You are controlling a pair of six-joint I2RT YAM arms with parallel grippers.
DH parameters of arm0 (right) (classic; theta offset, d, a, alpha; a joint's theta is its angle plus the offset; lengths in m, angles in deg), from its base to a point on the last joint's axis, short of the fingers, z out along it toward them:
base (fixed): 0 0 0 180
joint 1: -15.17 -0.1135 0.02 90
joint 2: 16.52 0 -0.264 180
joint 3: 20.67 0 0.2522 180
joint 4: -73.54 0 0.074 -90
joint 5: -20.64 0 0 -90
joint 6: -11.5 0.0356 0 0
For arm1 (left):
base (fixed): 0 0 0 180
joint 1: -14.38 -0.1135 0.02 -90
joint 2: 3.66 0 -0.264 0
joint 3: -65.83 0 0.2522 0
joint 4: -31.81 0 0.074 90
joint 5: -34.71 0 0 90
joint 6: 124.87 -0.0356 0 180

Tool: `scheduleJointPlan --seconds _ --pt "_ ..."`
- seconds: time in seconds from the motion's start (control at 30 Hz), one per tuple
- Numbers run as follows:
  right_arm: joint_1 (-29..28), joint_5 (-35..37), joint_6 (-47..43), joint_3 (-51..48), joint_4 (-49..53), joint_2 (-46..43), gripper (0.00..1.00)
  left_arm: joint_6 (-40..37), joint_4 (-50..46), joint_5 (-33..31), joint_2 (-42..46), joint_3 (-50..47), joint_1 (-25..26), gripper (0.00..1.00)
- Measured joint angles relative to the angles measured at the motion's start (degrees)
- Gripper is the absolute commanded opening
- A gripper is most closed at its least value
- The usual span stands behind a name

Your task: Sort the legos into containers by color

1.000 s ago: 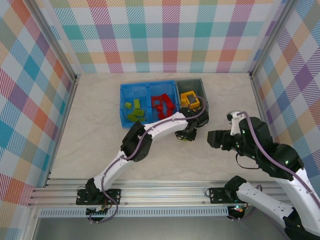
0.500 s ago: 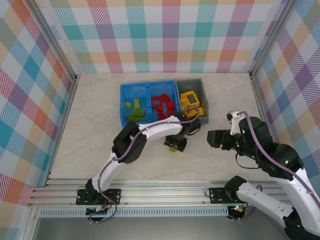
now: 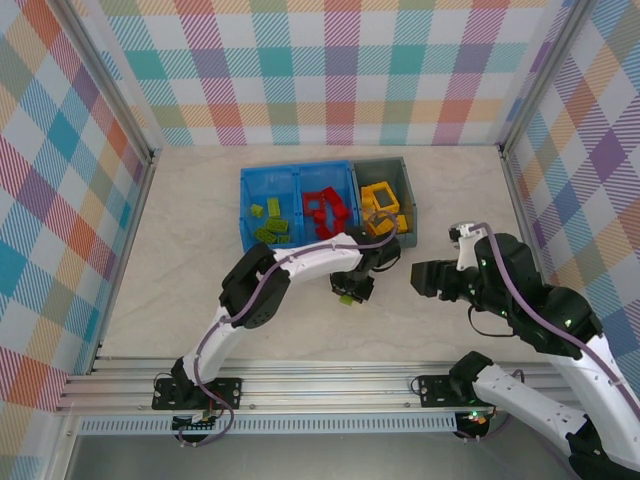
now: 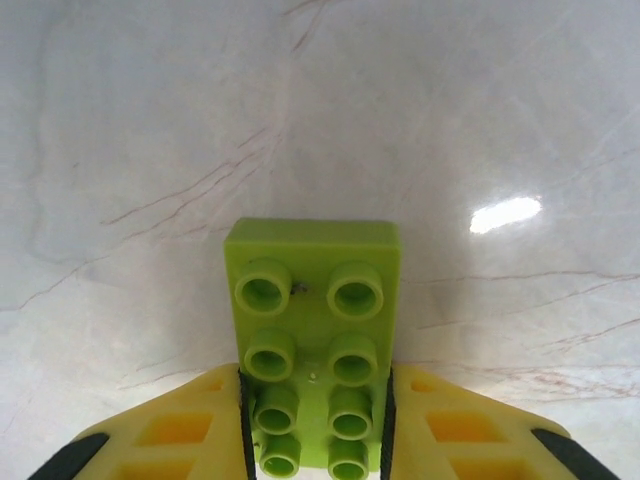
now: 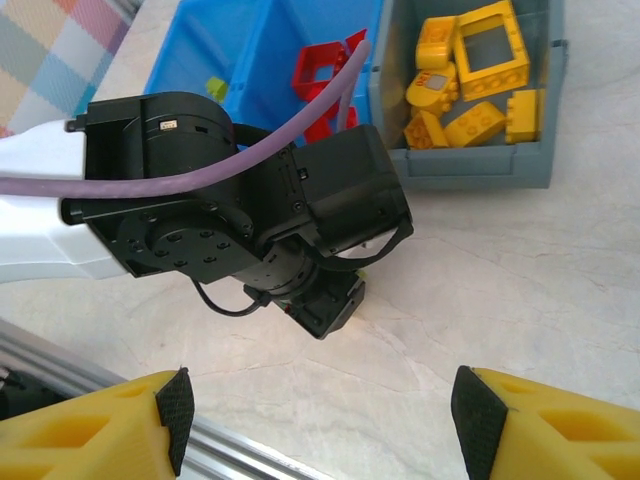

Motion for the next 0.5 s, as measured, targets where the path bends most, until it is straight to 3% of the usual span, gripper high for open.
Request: scheduleJointPlan --seconds 0.13,0.3,0.4,0.5 --pt "0.00 -6.32 -2.05 -1.53 -2.95 -0.24 0.68 1.97 1.20 -1.36 8.37 -6.99 -0.13 0.28" --pt "-2.34 -14.10 -4.44 -3.04 -7.96 2.54 0.66 4.39 2.23 -1.05 26.01 -14.23 -2.43 0.28" --pt "-10.73 -13.53 -5.90 -3.21 -12.37 6.82 0.67 4.59 2.19 -0.31 34.93 -17.03 -7.85 0.29" --pt "-22.88 -9.27 -8.31 -2.56 -17.62 13.62 0.66 4.00 2.16 1.01 39.67 -19.10 -16.28 0.29"
